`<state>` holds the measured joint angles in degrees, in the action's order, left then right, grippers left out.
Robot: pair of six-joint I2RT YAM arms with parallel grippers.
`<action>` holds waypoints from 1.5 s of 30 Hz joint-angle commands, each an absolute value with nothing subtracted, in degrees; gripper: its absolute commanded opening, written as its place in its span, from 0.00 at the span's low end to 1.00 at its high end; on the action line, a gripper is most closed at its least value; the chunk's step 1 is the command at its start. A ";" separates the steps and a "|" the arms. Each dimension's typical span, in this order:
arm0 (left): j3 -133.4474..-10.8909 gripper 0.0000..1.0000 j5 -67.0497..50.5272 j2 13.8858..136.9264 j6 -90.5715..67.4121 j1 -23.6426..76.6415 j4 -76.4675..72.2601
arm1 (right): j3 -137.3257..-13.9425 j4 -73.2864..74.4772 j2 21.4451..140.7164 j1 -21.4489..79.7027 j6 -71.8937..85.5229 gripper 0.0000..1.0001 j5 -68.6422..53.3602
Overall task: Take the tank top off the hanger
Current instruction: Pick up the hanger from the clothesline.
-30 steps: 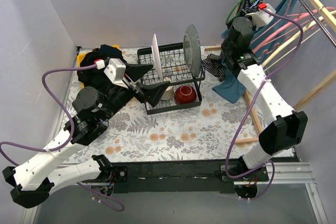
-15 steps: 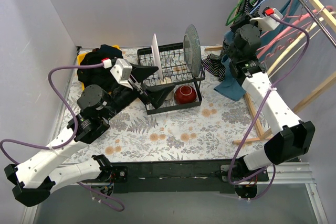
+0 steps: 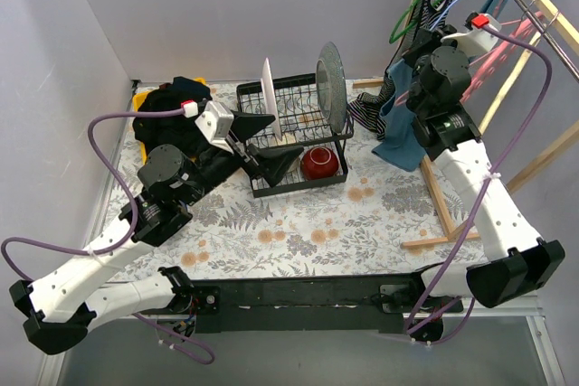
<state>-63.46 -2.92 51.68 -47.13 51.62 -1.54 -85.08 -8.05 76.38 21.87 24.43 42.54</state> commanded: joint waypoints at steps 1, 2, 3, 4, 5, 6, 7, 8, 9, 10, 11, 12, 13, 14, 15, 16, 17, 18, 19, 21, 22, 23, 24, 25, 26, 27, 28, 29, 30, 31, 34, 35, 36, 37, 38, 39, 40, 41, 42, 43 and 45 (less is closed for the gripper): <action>-62.67 0.98 -2.64 49.13 -43.08 51.86 -2.99 | -88.77 -4.41 71.90 21.97 25.75 0.01 38.59; -62.49 0.98 -2.90 49.22 -42.20 51.86 -2.99 | -89.03 -3.35 71.63 21.97 26.88 0.01 38.15; -62.66 0.98 -2.81 49.48 -40.71 51.86 -3.08 | -89.29 -2.56 71.02 22.06 27.50 0.01 38.14; -62.84 0.98 -2.90 50.27 -40.00 51.77 -3.34 | -89.64 -0.81 70.75 22.06 28.55 0.01 38.14; -62.84 0.98 -3.07 50.80 -38.95 51.85 -4.30 | -90.08 -0.44 70.49 22.06 29.52 0.01 38.06; -63.71 0.98 -4.03 51.67 -37.80 51.86 -4.57 | -90.09 -0.09 69.88 21.97 30.49 0.01 37.97; -64.50 0.98 -4.56 53.85 -35.62 51.86 -4.48 | -90.44 1.39 69.70 21.97 31.46 0.01 38.14; -65.56 0.98 -5.27 55.44 -34.64 51.86 -3.70 | -90.70 1.58 69.70 21.97 32.16 0.01 39.10; -67.05 0.98 -6.32 57.11 -33.85 51.77 -3.17 | -90.88 1.50 69.61 22.06 32.78 0.01 39.37; -69.84 0.98 -9.11 58.78 -32.01 51.85 -2.56 | -91.05 1.84 69.70 22.06 33.13 0.01 39.37; -71.26 0.98 -9.66 62.63 -31.82 51.86 -2.37 | -91.49 3.15 69.70 22.06 33.57 0.01 39.37; -72.58 0.98 -9.75 64.32 -32.16 51.86 -2.90 | -91.76 3.60 69.35 22.06 34.53 0.01 39.11; -74.42 0.98 -9.15 66.08 -32.43 51.77 -3.77 | -91.24 3.78 68.82 22.06 35.32 0.01 38.76; -75.31 0.98 -9.14 69.05 -32.26 51.85 -5.61 | -90.80 3.61 68.30 22.06 35.68 0.01 38.41; -76.37 0.98 -9.58 70.91 -32.17 51.86 -6.15 | -90.36 3.43 67.16 22.06 36.03 0.01 38.23; -77.86 0.98 -10.10 72.41 -32.25 51.77 -6.67 | -89.48 2.99 66.71 21.97 36.38 0.01 38.06; -80.31 0.98 -10.72 73.90 -33.13 51.85 -7.98 | -89.39 2.64 66.27 22.06 36.39 0.01 37.62; -81.38 0.97 -10.81 76.70 -33.83 51.86 -9.13 | -89.47 2.46 66.10 22.06 36.30 0.01 37.53; -81.82 0.97 -10.90 77.77 -34.53 51.86 -10.97 | -90.26 2.63 66.09 22.06 36.47 0.01 37.44; -82.70 0.96 -11.86 80.75 -35.33 51.86 -17.21 | -90.96 3.77 65.74 21.97 37.17 0.01 36.57; -83.23 0.96 -11.78 81.99 -35.42 51.86 -19.66 | -90.53 3.95 65.39 22.06 38.48 0.01 36.13; -84.97 0.96 -11.43 83.13 -35.51 51.94 -20.38 | -90.09 3.87 64.43 21.97 39.11 0.01 34.90; -85.86 0.96 -11.43 85.58 -35.25 51.94 -20.91 | -89.65 3.78 63.99 22.06 39.63 0.01 34.28; -86.65 0.96 -11.60 86.65 -35.33 51.94 -22.14 | -88.95 3.78 63.55 22.06 40.16 0.01 33.76; -87.97 0.96 -11.69 87.53 -35.25 51.94 -22.84 | -88.95 3.78 63.20 22.15 40.60 0.01 32.79; -88.94 0.96 -12.65 88.76 -34.98 51.94 -23.20 | -89.03 4.04 63.19 22.06 40.69 0.01 32.35; -89.99 0.96 -13.53 90.77 -34.89 51.94 -22.77 | -89.21 4.48 63.28 22.15 40.87 0.01 32.08; -91.22 0.95 -14.14 92.01 -34.72 51.86 -22.15 | -89.30 4.48 63.11 22.15 41.22 0.01 31.21; -93.93 0.95 -14.85 93.07 -34.46 51.94 -21.54 | -89.47 4.57 63.11 22.15 41.39 0.01 30.59; -94.91 0.95 -14.68 94.90 -34.45 51.94 -20.58 | -89.56 4.74 63.19 22.15 41.57 0.01 29.89; -97.29 0.93 -14.50 96.50 -33.75 52.12 -20.13 | -90.35 5.71 63.55 22.15 42.27 0.01 29.00; -97.38 0.93 -14.50 96.59 -33.75 52.21 -20.30 | -89.74 5.63 63.37 22.15 42.36 0.01 29.09; -97.73 0.92 -14.50 96.77 -33.58 52.38 -20.39 | -89.21 5.28 63.11 22.15 42.71 0.01 29.00; -98.08 0.91 -14.59 96.94 -33.40 52.38 -20.22 | -88.77 4.75 62.84 22.15 42.80 0.01 28.83; -98.35 0.90 -14.76 97.38 -33.22 52.56 -20.13 | -88.51 4.57 62.58 22.15 42.89 0.01 28.57; -98.87 0.89 -14.94 97.56 -33.14 52.56 -19.78 | -88.24 4.66 62.58 22.15 43.24 0.01 28.39; -99.75 0.87 -15.55 97.91 -32.96 52.65 -18.99 | -88.16 4.66 62.58 22.15 43.50 0.01 28.13; -100.36 0.87 -15.73 98.61 -32.70 52.65 -18.55 | -87.98 4.57 62.58 22.15 43.77 0.01 27.86; -100.89 0.86 -15.73 98.96 -32.70 52.82 -18.20 | -87.80 4.48 62.67 22.15 43.77 0.01 27.86; -101.86 0.86 -15.65 99.40 -32.52 52.91 -17.41 | -87.72 4.40 62.67 22.24 43.86 0.01 27.69; -102.65 0.85 -15.29 100.10 -32.26 53.00 -16.70 | -87.54 4.48 62.58 22.24 44.03 0.01 27.51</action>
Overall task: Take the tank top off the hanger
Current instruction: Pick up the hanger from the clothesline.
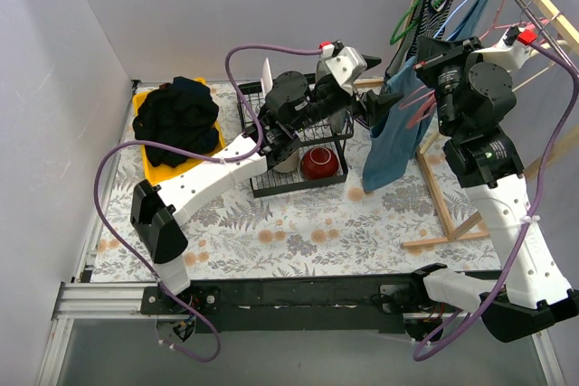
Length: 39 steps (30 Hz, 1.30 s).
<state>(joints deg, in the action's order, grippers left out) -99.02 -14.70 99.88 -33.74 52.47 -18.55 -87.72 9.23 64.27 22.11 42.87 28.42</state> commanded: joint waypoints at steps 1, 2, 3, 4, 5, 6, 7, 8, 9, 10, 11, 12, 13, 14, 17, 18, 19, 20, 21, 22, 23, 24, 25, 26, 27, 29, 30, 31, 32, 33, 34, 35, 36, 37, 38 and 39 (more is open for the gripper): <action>-102.83 0.84 -15.29 100.28 -32.26 53.00 -16.53 | -87.28 4.31 62.40 22.15 44.03 0.01 27.42; -102.92 0.84 -15.21 100.46 -32.08 53.09 -16.44 | -87.10 4.22 62.23 22.24 44.03 0.01 27.42; -103.09 0.84 -15.21 100.72 -32.08 53.09 -16.52 | -86.66 3.70 62.05 22.15 44.03 0.01 27.16; -103.36 0.84 -15.12 100.98 -32.17 53.17 -16.35 | -85.88 3.26 61.53 22.15 44.03 0.01 27.07; -104.32 0.83 -14.94 101.33 -32.08 53.09 -16.00 | -85.70 2.90 61.44 22.24 44.12 0.01 26.98; -104.76 0.79 -14.85 102.03 -31.99 53.09 -15.74 | -85.87 2.90 61.44 22.15 44.03 0.01 27.07; -105.20 0.77 -14.85 102.30 -31.91 53.17 -15.04 | -86.30 3.34 61.44 22.15 43.95 0.01 26.98; -105.99 0.75 -14.77 102.57 -31.90 53.26 -14.77 | -86.48 3.25 61.44 22.15 43.77 0.01 26.90; -106.34 0.72 -14.68 103.00 -31.99 53.26 -14.42 | -86.40 3.34 61.35 22.24 43.77 0.01 26.72; -106.61 0.72 -14.59 103.18 -31.91 53.35 -14.33 | -86.31 3.17 61.09 22.24 43.86 0.01 26.72; -107.13 0.71 -14.50 103.36 -31.99 53.44 -14.24 | -86.13 3.16 61.00 22.24 44.12 0.01 26.63; -107.57 0.68 -13.63 103.62 -31.82 53.44 -13.98 | -85.96 3.16 60.91 22.24 44.56 0.01 26.63; -108.19 0.67 -13.01 104.41 -31.56 53.87 -13.45 | -85.87 3.25 60.82 22.15 45.08 0.01 26.46; -108.80 0.65 -12.57 104.85 -31.29 53.96 -12.93 | -85.52 3.25 60.82 22.24 45.44 0.01 26.37; -110.83 0.51 -11.69 106.08 -30.67 54.32 -11.69 | -85.34 3.52 61.08 22.24 45.88 0.01 26.10; -111.00 0.44 -11.78 106.08 -30.67 54.40 -11.69 | -84.99 3.34 60.91 22.15 45.97 0.01 26.02; -110.92 0.24 -11.78 106.08 -30.33 54.67 -11.69 | -84.64 3.08 60.65 22.24 45.97 0.01 26.10; -110.92 0.13 -11.60 106.00 -30.06 54.75 -11.69 | -84.38 2.82 60.47 22.15 45.88 0.01 25.84; -111.00 0.00 -11.17 106.00 -29.71 54.93 -11.78 | -83.77 2.38 60.38 22.15 45.70 0.01 25.67; -111.18 0.00 -9.33 106.00 -29.79 55.19 -11.78 | -83.32 1.76 59.95 22.24 45.27 0.01 24.62; -111.18 0.00 -8.97 105.82 -29.79 55.20 -11.69 | -82.71 0.54 59.68 22.15 44.92 0.01 23.91; -111.01 0.00 -8.79 105.56 -29.71 55.20 -11.60 | -81.57 0.53 58.98 22.15 44.91 0.01 23.56; -110.22 0.00 -8.88 105.21 -29.62 55.37 -11.69 | -81.13 -1.21 58.71 22.24 44.83 0.01 23.03; -109.43 0.00 -8.70 104.60 -29.71 55.37 -12.04 | -80.60 -1.93 58.36 22.24 44.48 0.01 22.85; -108.55 0.00 -8.61 103.28 -29.88 55.28 -13.00 | -80.16 -3.59 57.66 22.24 43.78 0.02 22.59; -105.05 0.00 -7.83 101.35 -29.79 55.28 -14.67 | -80.42 -4.92 57.39 22.24 40.88 0.21 21.36; -103.99 0.00 -7.56 99.42 -30.06 55.37 -16.33 | -81.12 -3.96 57.48 22.24 40.17 0.28 21.01; -102.84 0.00 -7.38 98.53 -30.23 55.28 -17.13 | -83.39 -3.09 57.74 22.24 39.64 0.39 20.48; -101.35 0.00 -6.51 97.74 -30.58 55.37 -17.66 | -84.45 -2.21 58.01 22.24 38.51 0.41 20.22; -100.82 0.00 -6.59 96.95 -30.93 55.28 -18.01 | -85.25 -1.59 58.01 22.15 37.71 0.43 19.69; -100.38 0.00 -6.94 95.81 -30.85 55.28 -17.67 | -85.51 -1.41 57.92 22.24 37.01 0.45 18.21; -100.20 0.00 -7.03 95.19 -30.68 55.37 -17.23 | -85.43 -1.49 57.57 22.24 35.26 0.52 17.41; -99.33 0.00 -6.86 94.49 -31.02 55.37 -16.70 | -85.26 -1.58 56.96 22.24 34.46 0.55 16.45; -98.71 0.00 -6.77 93.00 -31.11 55.28 -16.79 | -85.08 -1.50 56.43 22.24 33.76 0.58 15.04; -97.83 0.00 -6.77 92.12 -31.20 55.37 -17.14 | -84.30 -1.58 55.90 22.24 32.88 0.62 14.51; -96.52 0.00 -6.85 91.33 -31.46 55.28 -17.66 | -83.85 -1.84 54.77 22.15 31.39 0.64 13.81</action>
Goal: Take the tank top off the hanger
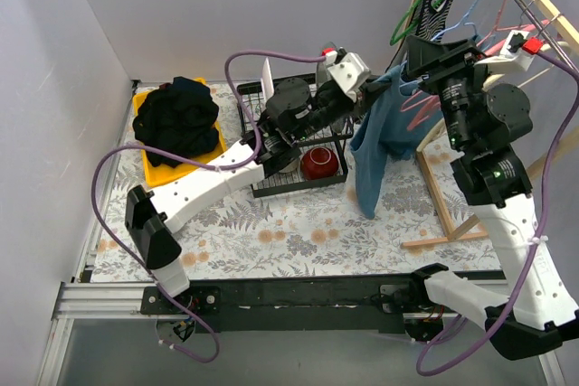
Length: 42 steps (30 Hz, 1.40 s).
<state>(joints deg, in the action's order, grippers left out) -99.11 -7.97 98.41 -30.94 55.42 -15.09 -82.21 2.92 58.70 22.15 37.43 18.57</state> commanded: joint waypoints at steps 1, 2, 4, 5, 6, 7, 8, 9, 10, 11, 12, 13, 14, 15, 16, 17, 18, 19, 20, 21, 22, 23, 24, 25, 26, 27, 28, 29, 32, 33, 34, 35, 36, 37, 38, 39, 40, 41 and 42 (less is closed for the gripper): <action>-95.89 0.00 -6.94 90.54 -31.55 55.28 -17.75 | -83.15 -2.37 54.23 22.15 30.33 0.68 11.97; -95.45 0.00 -6.94 89.40 -31.64 55.28 -17.67 | -82.19 -3.33 53.71 22.24 29.37 0.69 11.08; -94.22 0.00 -6.42 88.16 -31.38 55.28 -17.66 | -82.09 -3.60 52.74 22.24 26.82 0.70 8.72; -93.52 0.00 -5.89 86.94 -31.20 55.37 -18.01 | -82.18 -3.78 52.65 22.15 25.94 0.70 7.74; -92.73 0.00 -5.45 86.40 -31.03 55.37 -18.97 | -82.96 -3.52 52.82 22.15 24.88 0.69 6.86; -91.68 0.00 -4.84 85.79 -30.68 55.28 -19.16 | -83.93 -2.82 53.08 22.24 23.65 0.69 5.55; -91.15 0.00 -4.57 84.56 -30.50 55.37 -19.42 | -85.33 -0.64 53.52 22.24 22.95 0.68 4.93; -90.79 0.00 -4.48 84.03 -30.50 55.28 -19.51 | -88.39 -0.09 54.66 22.24 22.33 0.66 4.31; -90.01 0.00 -4.40 83.33 -30.50 55.37 -19.69 | -90.59 2.87 55.45 22.24 21.54 0.64 3.18; -89.48 0.00 -4.66 82.62 -30.67 55.28 -19.77 | -92.70 4.73 56.33 22.24 21.19 0.64 2.82; -89.04 0.00 -4.92 81.31 -30.85 55.37 -19.95 | -94.73 9.36 58.25 22.24 20.83 0.64 2.46; -88.60 0.00 -5.18 80.60 -31.02 55.28 -19.95 | -98.84 11.49 59.05 22.24 20.40 0.63 2.20; -87.98 0.00 -5.62 79.99 -31.37 55.28 -19.86 | -100.01 13.17 59.67 22.24 20.48 0.62 2.63; -87.80 0.00 -5.71 78.85 -31.55 55.28 -19.69 | -100.89 15.45 60.03 22.24 20.83 0.62 3.85; -87.63 0.00 -5.71 78.40 -31.55 55.37 -19.25 | -101.42 15.90 60.12 22.15 21.27 0.60 4.48; -87.54 0.00 -5.28 77.79 -31.55 55.28 -18.20 | -101.60 16.43 59.94 22.15 21.88 0.59 4.92; -87.28 0.00 -4.93 77.26 -31.64 55.37 -17.85 | -101.60 16.70 59.59 22.24 22.23 0.59 5.18; -86.93 0.00 -4.49 75.86 -31.64 55.37 -17.67 | -101.60 16.79 59.33 22.24 22.41 0.59 5.53; -85.79 0.00 -4.05 75.07 -31.64 55.28 -17.49 | -101.60 16.96 59.15 22.15 22.93 0.58 5.62; -85.09 0.00 -3.61 74.36 -31.55 55.28 -17.66 | -101.51 17.14 58.80 22.24 23.20 0.57 5.89; -84.21 0.00 -3.52 72.53 -31.55 55.28 -17.93 | -101.43 17.23 58.62 22.24 23.29 0.57 5.63; -83.50 0.00 -3.34 71.81 -31.55 55.28 -18.10 | -100.99 17.31 58.62 22.24 23.20 0.57 5.36; -82.89 0.00 -3.34 71.11 -31.64 55.28 -17.67 | -100.81 17.40 58.54 22.24 23.03 0.57 5.19; -82.88 0.00 -3.34 70.15 -31.64 55.28 -16.97 | -100.81 17.58 58.62 22.24 23.03 0.58 5.19; -82.79 0.00 -3.34 69.53 -31.73 55.37 -15.31 | -100.64 17.40 58.71 22.24 23.11 0.59 5.10; -82.36 0.00 -3.60 69.00 -31.82 55.28 -14.77 | -100.55 17.05 58.80 22.24 22.77 0.61 4.40; -81.92 0.00 -3.78 68.39 -32.08 55.37 -14.59 | -100.20 16.53 58.62 22.24 22.85 0.63 4.05; -81.39 0.00 -4.13 66.99 -32.08 55.37 -14.50 | -99.41 14.96 58.28 22.15 23.20 0.64 3.78; -80.51 0.00 -5.10 65.05 -32.78 55.37 -13.28 | -99.14 12.93 58.53 22.15 23.82 0.64 2.90; -80.42 0.00 -5.18 64.60 -33.04 55.28 -13.01 | -99.14 12.40 58.62 22.15 23.82 0.64 2.12; -79.98 0.00 -5.45 64.25 -33.39 55.28 -12.75 | -99.05 11.87 58.62 22.24 23.82 0.63 1.76; -79.63 0.00 -5.62 63.29 -34.09 55.28 -12.74 | -98.88 11.26 58.62 22.15 23.82 0.63 1.32; -79.19 0.00 -5.80 62.85 -34.45 55.28 -12.83 | -98.27 9.86 58.62 22.24 24.08 0.61 0.45; -78.49 0.00 -6.15 62.49 -34.71 55.28 -12.83 | -97.91 9.32 58.45 22.24 24.60 0.61 0.44; -78.05 0.00 -6.15 62.14 -35.15 55.28 -13.18 | -97.56 8.71 58.71 22.15 24.96 0.60 0.44; -77.61 0.00 -6.24 61.44 -35.50 55.37 -13.44 | -97.38 8.35 58.80 22.24 25.05 0.60 -1.74; -76.82 0.00 -6.41 61.17 -35.68 55.37 -13.53 | -97.38 8.26 58.97 22.24 25.31 0.59 -2.11; -76.56 0.00 -6.59 60.91 -36.03 55.28 -13.80 | -97.30 8.17 59.32 22.24 26.10 0.60 -2.46; -76.29 0.00 -6.68 60.39 -36.21 55.37 -13.97 | -97.21 7.83 59.50 22.15 26.45 0.59 -3.07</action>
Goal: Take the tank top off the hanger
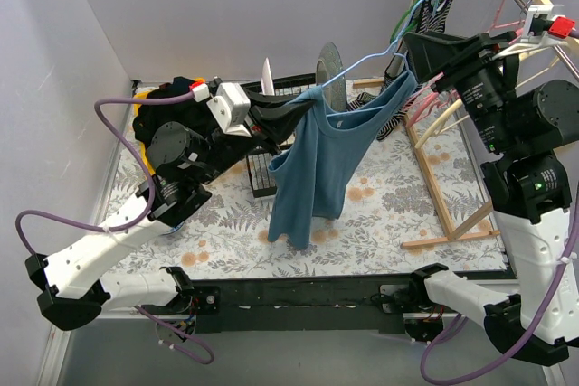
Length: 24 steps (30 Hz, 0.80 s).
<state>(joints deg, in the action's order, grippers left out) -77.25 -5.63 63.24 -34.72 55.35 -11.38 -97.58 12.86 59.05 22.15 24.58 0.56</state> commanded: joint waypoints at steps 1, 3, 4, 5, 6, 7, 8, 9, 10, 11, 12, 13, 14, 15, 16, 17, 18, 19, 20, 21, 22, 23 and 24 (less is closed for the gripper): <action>-76.12 0.00 -6.68 60.29 -36.30 55.28 -14.06 | -97.12 7.56 59.68 22.24 26.72 0.60 -3.42; -75.68 0.00 -7.12 60.12 -36.39 55.28 -13.97 | -97.03 7.21 60.47 22.15 27.77 0.59 -4.30; -75.50 0.00 -7.21 59.86 -36.39 55.28 -14.06 | -97.21 7.38 60.73 22.15 27.86 0.59 -4.39; -75.06 0.00 -7.21 59.59 -36.47 55.28 -14.32 | -97.21 7.56 61.25 22.24 28.30 0.59 -4.31; -74.80 0.00 -7.21 59.42 -36.56 55.28 -14.41 | -97.12 7.38 61.43 22.24 28.56 0.58 -4.31; -74.45 0.00 -7.29 58.89 -36.74 55.37 -14.59 | -96.95 6.77 61.52 22.24 28.83 0.57 -4.48; -74.18 0.00 -7.12 58.71 -36.83 55.28 -14.68 | -96.25 6.33 61.61 22.15 29.26 0.57 -4.66; -73.74 0.00 -7.29 58.54 -37.00 55.28 -14.68 | -95.98 5.98 61.70 22.24 29.70 0.55 -4.92; -73.57 0.00 -7.38 58.27 -37.18 55.37 -14.59 | -95.63 5.72 61.79 22.15 29.88 0.52 -5.10; -73.48 0.00 -7.38 57.92 -37.53 55.28 -14.50 | -95.54 5.63 62.14 22.24 30.06 0.47 -5.10; -73.04 0.00 -7.30 57.57 -37.79 55.37 -14.50 | -95.71 5.80 62.31 22.24 30.15 0.30 -5.36; -72.60 0.00 -7.29 57.22 -38.32 55.37 -14.76 | -95.89 6.06 62.49 22.24 30.23 0.24 -5.45; -72.16 0.00 -7.47 56.26 -38.49 55.28 -15.11 | -95.98 6.50 62.84 22.24 30.23 0.20 -5.71; -71.03 0.00 -7.30 55.73 -38.76 55.28 -15.47 | -95.80 6.24 62.75 22.24 30.32 0.16 -5.80; -70.58 0.00 -7.29 55.37 -39.28 55.28 -16.43 | -95.54 5.81 62.75 22.24 30.50 0.11 -5.97; -70.05 0.00 -7.38 54.59 -39.37 55.28 -16.70 | -95.28 5.10 62.75 22.24 30.59 0.04 -6.15; -69.79 0.00 -7.47 54.32 -39.72 55.28 -16.87 | -95.10 4.84 62.75 22.15 30.59 0.01 -6.24; -69.96 0.00 -7.56 54.14 -39.99 55.28 -16.44 | -95.01 4.49 62.75 22.24 30.15 0.01 -6.41; -70.05 0.00 -7.56 54.14 -40.51 55.28 -15.91 | -94.84 3.79 62.75 22.24 29.62 0.01 -7.20; -70.31 0.02 -7.56 53.97 -40.78 55.28 -15.13 | -94.31 1.69 62.49 22.24 29.27 0.01 -7.73; -70.49 0.12 -7.04 53.79 -41.13 55.28 -13.90 | -94.13 0.80 62.23 22.24 28.83 0.01 -7.91; -70.14 0.42 -6.68 53.44 -42.09 55.37 -13.54 | -94.13 0.53 62.05 22.24 28.74 0.01 -7.39; -69.79 0.55 -6.59 52.31 -42.19 55.28 -13.36 | -94.48 -0.95 62.05 22.24 28.57 0.01 -6.86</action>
<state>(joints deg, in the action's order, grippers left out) -69.78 -6.85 56.27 -40.01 55.33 -12.29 -93.97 7.35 63.18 22.57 28.84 -8.27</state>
